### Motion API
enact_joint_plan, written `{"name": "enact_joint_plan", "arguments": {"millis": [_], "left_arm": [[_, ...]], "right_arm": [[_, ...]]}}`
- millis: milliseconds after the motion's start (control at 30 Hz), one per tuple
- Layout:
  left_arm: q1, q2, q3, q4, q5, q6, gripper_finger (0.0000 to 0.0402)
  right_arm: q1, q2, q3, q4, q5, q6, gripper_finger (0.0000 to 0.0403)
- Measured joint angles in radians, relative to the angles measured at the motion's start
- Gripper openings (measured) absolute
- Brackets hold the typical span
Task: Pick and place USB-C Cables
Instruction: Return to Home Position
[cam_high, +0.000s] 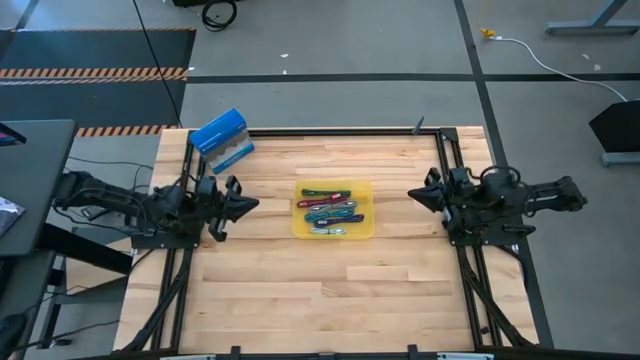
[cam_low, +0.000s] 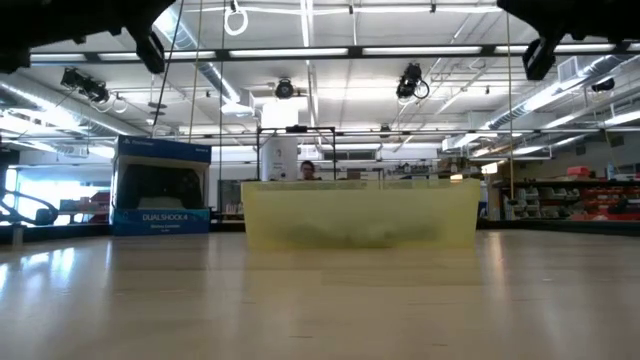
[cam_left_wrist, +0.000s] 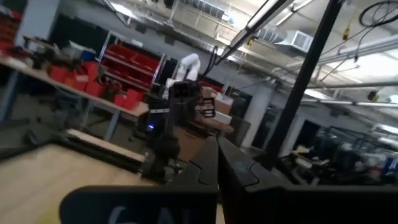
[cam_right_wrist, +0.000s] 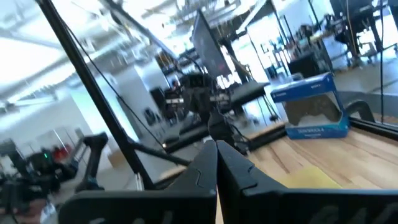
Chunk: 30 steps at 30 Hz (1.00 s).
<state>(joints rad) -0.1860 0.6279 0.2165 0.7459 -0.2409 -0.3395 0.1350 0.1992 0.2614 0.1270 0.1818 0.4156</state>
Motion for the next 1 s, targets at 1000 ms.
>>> {"name": "enact_joint_plan", "arguments": {"millis": [1000], "left_arm": [[0.046, 0.000, -0.208, 0.065, 0.036, 0.085, 0.0000]], "right_arm": [[-0.001, -0.150, -0.255, 0.172, -0.096, -0.054, 0.0000]]}}
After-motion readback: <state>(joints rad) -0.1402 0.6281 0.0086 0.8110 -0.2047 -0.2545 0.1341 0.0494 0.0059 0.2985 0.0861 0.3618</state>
